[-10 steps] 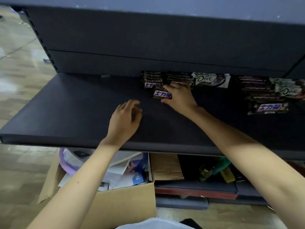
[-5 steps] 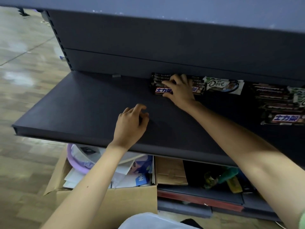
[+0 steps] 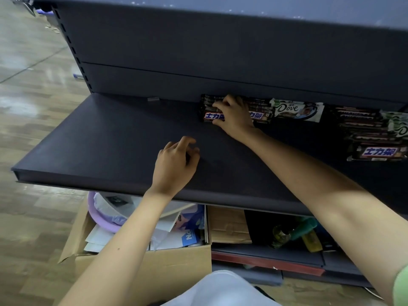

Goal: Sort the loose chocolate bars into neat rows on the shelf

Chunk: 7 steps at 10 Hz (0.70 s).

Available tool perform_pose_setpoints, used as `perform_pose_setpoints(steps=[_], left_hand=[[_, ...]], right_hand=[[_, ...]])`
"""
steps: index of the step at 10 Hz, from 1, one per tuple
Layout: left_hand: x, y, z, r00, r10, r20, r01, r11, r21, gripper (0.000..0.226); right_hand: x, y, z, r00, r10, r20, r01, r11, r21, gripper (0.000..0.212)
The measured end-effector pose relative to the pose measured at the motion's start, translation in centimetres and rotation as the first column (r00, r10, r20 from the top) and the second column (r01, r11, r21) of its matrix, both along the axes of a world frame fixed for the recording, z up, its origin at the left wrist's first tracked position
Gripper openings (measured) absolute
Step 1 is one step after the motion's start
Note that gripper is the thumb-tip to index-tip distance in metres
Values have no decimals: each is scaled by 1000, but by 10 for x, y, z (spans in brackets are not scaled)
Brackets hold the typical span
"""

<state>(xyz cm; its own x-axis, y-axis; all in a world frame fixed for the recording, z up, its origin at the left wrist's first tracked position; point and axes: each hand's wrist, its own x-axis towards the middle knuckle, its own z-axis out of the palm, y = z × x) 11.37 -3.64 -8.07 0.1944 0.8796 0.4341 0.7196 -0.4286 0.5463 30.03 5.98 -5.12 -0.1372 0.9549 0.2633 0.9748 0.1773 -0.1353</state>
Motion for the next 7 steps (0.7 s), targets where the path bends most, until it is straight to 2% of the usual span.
perform_pose_setpoints(steps=[3, 4, 6, 7], left_hand=[[-1, -1, 0, 1000, -28, 13, 28, 999, 22, 26], [-2, -2, 0, 999, -33, 21, 33, 999, 28, 33], [-2, -3, 1, 1000, -14, -7, 14, 1000, -4, 22], [-1, -2, 0, 1000, 15, 2, -15, 1000, -18, 22]], right_hand=[[-1, -5, 1, 997, -17, 76, 14, 999, 44, 45], [-3, -4, 3, 998, -23, 63, 22, 1000, 5, 44], [-7, -10, 7, 1000, -6, 30, 6, 1000, -9, 50], [-8, -17, 8, 1000, 18, 18, -19, 999, 34, 45]])
